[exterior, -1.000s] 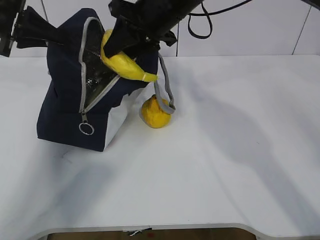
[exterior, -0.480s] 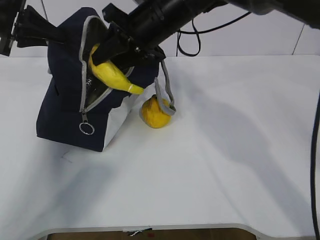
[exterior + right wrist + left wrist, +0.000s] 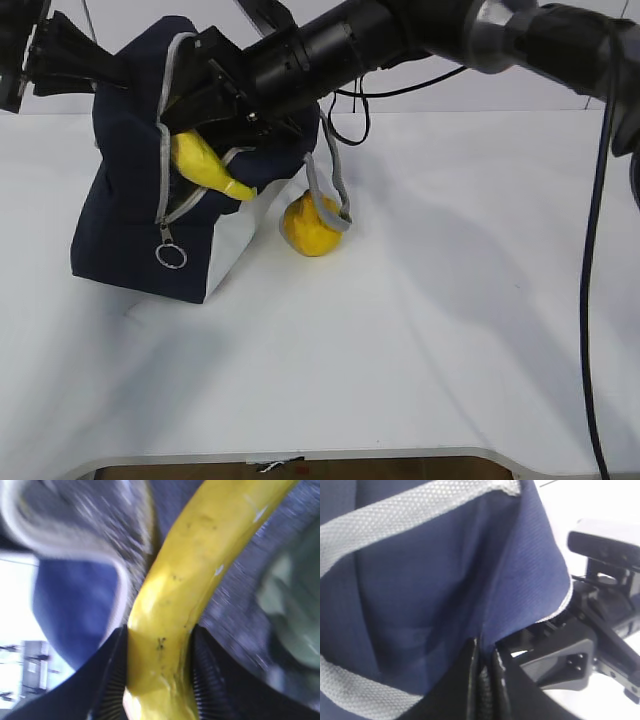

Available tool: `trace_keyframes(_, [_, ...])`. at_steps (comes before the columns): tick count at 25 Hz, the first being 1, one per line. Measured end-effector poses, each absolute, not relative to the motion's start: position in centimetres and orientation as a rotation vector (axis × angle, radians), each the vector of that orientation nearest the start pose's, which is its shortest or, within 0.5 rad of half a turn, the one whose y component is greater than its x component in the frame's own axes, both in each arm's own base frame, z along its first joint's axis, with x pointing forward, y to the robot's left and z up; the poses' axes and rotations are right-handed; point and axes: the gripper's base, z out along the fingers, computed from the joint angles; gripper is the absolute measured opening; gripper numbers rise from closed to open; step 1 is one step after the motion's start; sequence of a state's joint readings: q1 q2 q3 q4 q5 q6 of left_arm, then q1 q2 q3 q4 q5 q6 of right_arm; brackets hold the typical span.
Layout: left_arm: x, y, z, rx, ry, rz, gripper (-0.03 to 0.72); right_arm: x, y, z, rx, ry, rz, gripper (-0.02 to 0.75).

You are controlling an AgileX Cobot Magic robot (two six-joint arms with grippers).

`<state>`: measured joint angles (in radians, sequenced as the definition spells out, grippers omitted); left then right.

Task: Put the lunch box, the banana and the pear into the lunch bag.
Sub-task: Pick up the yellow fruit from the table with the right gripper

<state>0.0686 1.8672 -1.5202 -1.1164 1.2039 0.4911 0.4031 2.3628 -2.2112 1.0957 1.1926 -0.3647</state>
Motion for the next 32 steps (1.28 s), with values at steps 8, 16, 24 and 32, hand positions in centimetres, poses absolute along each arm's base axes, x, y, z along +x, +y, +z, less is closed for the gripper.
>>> trace_keyframes(8, [39.4,-4.9,29.4,0.052,2.432,-1.332,0.014,44.9,27.4,25.6,-0.576,2.288,1.524,0.316])
trace_keyframes(16, [39.3,-4.9,29.5,0.057,2.431,-1.334,0.014,44.6,27.4,26.3,-0.546,2.334,1.595,0.316])
trace_keyframes(24, [39.4,-4.8,29.7,0.049,2.417,-1.339,0.014,44.7,27.5,27.7,-0.531,2.293,1.618,0.316])
trace_keyframes(32, [39.6,-4.8,29.8,0.032,2.402,-1.329,0.013,45.3,27.5,27.9,-0.493,2.232,1.584,0.316])
